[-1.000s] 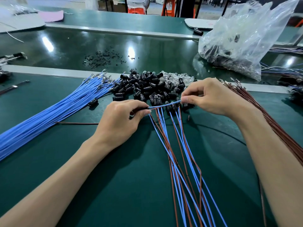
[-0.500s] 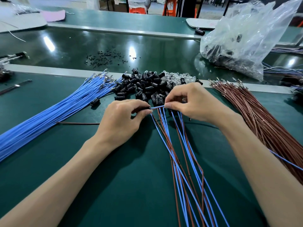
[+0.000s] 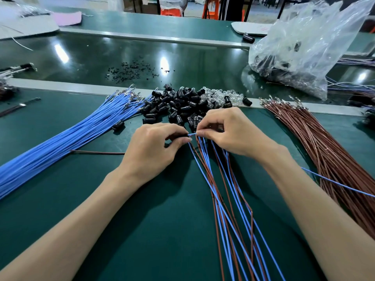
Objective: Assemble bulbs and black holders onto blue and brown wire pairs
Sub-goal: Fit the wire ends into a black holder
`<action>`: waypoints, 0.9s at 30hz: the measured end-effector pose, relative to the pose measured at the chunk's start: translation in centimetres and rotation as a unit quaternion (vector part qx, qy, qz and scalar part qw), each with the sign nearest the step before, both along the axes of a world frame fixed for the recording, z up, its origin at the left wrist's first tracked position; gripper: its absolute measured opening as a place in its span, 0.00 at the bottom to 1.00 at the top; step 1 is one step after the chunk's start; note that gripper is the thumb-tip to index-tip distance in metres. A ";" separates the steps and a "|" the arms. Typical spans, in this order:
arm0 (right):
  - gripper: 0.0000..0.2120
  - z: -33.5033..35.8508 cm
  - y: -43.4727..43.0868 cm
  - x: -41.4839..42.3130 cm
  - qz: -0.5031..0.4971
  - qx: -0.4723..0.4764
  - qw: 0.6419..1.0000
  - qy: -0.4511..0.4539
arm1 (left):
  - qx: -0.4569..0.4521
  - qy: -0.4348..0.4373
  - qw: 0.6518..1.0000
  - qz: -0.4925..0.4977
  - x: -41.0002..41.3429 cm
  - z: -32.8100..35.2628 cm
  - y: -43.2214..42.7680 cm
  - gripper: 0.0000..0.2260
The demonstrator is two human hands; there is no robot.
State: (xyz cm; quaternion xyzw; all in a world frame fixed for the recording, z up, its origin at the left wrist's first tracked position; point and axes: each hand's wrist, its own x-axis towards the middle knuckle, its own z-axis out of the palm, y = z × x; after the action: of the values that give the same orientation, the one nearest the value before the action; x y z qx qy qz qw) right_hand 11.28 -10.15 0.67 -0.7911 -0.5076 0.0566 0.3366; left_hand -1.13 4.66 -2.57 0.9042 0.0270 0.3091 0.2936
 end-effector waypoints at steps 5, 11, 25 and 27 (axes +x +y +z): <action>0.01 -0.1 0.2 -0.2 0.016 0.009 1.000 -0.023 | -0.009 -0.003 1.000 -0.001 0.0 0.0 0.2 0.07; 0.01 -0.5 0.4 -0.4 0.033 0.011 0.998 -0.046 | -0.012 -0.011 1.000 -0.007 0.1 0.1 0.1 0.04; 0.03 -1.1 1.0 -1.1 0.042 0.050 0.995 -0.075 | -0.008 -0.010 0.999 -0.032 0.2 0.1 0.0 0.04; 0.03 -1.2 1.1 -1.2 0.040 0.055 0.995 -0.078 | -0.013 -0.011 0.999 -0.029 0.2 0.1 -0.1 0.05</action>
State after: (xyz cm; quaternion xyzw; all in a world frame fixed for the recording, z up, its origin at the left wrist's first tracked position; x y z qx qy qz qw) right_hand 10.09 -9.06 -0.55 -0.7523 -0.5664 -0.0198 0.3358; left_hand -0.91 4.58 -2.47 0.8972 0.0016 0.3096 0.3148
